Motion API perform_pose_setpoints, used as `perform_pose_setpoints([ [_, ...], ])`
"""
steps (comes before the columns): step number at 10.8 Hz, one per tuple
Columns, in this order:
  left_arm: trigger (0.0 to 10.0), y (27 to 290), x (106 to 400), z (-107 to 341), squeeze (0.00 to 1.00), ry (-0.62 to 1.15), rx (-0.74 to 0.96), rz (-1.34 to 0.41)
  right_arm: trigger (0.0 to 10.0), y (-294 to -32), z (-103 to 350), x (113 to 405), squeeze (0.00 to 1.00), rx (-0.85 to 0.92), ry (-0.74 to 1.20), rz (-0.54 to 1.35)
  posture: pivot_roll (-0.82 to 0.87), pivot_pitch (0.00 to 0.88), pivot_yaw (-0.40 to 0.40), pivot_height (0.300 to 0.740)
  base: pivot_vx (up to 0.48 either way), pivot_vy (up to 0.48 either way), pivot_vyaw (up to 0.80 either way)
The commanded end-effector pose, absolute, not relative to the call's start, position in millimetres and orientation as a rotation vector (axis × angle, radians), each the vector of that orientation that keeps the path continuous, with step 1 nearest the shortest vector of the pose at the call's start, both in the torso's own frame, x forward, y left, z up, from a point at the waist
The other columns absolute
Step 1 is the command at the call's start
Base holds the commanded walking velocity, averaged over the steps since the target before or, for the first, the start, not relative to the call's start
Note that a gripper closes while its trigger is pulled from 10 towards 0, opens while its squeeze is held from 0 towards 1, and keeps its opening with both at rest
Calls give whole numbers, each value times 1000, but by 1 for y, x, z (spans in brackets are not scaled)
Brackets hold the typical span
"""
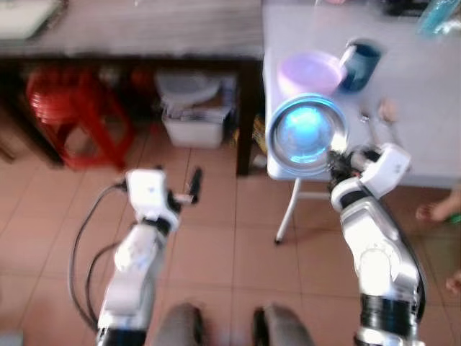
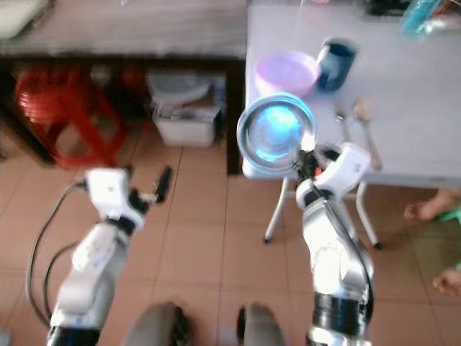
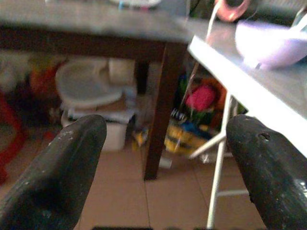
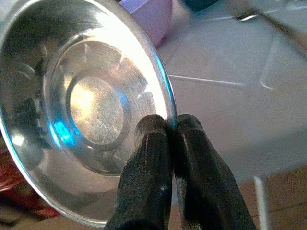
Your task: Setting the table
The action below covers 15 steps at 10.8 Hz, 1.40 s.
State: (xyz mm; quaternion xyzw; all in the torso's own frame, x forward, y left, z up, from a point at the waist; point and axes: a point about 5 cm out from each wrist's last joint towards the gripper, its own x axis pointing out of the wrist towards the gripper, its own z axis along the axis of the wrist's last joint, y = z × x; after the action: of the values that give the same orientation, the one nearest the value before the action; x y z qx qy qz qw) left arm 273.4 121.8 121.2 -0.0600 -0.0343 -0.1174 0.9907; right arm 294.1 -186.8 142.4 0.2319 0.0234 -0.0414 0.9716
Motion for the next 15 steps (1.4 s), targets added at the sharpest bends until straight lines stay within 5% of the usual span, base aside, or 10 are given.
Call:
perform_pose_setpoints([
  [1,10000,129,272,118,0,-65,-92,-220,10000,-177,130,294,0,422,108,-70,-72,148,17,740,0,469,0],
  [10,10000,127,277,122,0,-95,-92,-223,10000,-166,152,296,0,222,-49,-20,-67,130,33,740,352,286,0],
  [15,10000,119,275,123,0,-112,-83,-246,10000,-168,151,293,0,239,-74,-35,-63,127,33,740,477,0,0],
])
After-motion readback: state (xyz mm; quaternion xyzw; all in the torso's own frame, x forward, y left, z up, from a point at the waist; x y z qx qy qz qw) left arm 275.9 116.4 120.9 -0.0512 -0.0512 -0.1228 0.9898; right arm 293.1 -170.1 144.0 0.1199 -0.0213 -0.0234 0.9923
